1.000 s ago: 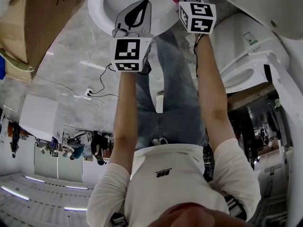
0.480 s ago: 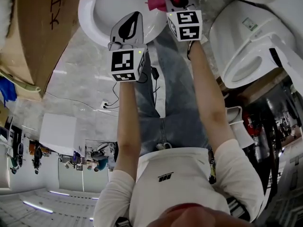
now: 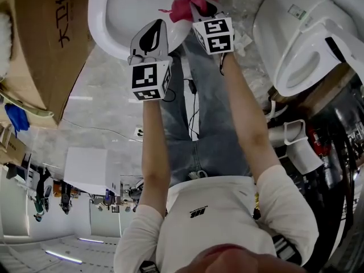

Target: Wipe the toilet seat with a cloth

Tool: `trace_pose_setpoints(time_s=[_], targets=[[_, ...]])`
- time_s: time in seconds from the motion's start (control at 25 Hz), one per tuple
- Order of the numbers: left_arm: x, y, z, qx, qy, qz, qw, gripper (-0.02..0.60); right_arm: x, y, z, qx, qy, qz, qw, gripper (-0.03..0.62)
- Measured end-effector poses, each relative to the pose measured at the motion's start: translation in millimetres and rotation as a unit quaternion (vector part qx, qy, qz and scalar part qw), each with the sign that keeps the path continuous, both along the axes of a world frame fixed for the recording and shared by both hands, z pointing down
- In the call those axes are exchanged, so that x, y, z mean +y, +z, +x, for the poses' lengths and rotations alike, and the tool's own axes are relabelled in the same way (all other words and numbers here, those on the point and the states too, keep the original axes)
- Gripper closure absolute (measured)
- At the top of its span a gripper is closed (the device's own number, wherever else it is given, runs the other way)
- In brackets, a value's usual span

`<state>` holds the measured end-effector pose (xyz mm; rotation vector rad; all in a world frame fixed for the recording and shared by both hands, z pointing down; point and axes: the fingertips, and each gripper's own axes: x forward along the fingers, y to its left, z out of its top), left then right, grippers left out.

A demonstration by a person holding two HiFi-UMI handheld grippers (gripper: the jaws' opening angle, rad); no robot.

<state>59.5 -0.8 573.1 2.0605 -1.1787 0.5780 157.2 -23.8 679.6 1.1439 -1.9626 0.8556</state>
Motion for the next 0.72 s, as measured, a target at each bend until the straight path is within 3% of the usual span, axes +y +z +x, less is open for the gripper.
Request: trace_pose_setpoints(time_s=[0.44, 0.72], targets=[[35.0, -31.5, -2.2, 0.003, 0.012, -0.002, 0.9999, 0.571, 67.7, -37.3, 13.0, 0.012, 0.014, -0.021, 1.000, 0.546], [56.3, -84.5, -11.4, 0.002, 0.017, 0.003, 0.9998, 0.571, 90.4, -117.1, -1.2, 0.001, 0.009, -0.002, 1.000, 0.546]])
